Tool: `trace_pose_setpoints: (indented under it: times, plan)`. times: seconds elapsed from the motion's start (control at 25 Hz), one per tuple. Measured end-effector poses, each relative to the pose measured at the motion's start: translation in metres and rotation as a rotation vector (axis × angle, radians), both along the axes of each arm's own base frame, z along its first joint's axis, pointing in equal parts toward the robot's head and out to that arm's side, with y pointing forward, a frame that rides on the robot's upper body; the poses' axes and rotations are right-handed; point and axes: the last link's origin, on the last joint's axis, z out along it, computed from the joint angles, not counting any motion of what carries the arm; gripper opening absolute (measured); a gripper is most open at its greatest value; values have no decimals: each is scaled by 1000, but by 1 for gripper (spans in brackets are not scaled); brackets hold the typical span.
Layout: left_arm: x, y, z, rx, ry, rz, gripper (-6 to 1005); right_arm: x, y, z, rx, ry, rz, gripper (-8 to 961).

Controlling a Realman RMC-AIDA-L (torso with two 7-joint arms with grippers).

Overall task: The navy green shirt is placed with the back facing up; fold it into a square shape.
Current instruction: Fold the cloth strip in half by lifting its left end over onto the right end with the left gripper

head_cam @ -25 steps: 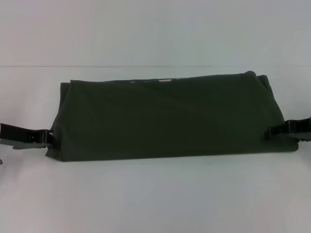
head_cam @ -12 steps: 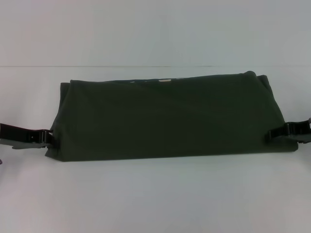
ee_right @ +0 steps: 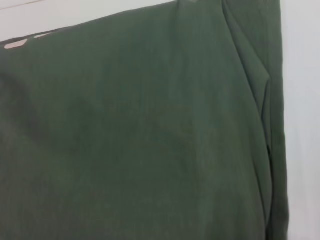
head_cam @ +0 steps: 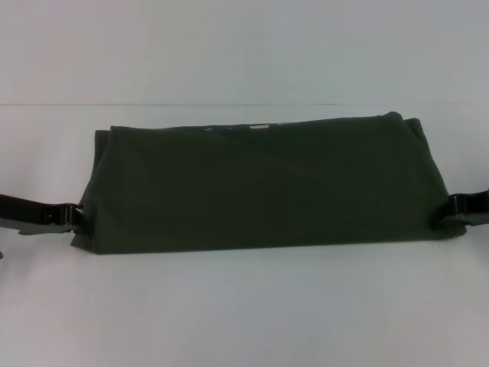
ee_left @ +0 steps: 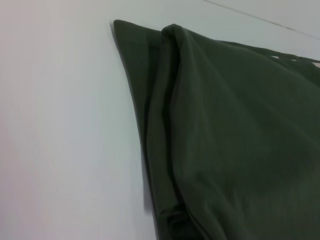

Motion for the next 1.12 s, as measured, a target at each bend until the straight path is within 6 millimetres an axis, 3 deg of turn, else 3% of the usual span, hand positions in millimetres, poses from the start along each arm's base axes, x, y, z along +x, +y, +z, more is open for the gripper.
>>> trace_pose_setpoints:
  times: [0.2,0.64,1.12]
  plan:
    - [0,0,0,1,-1,1,5,1,-1,1,0,3,-5,406]
    - [0,-3,4,-25,-6,-7,5,0,-5,4,-42,3,7,19]
    - [1,-26,17,-147,-44,-7,6,-11,-37,15,-273,46,65,23]
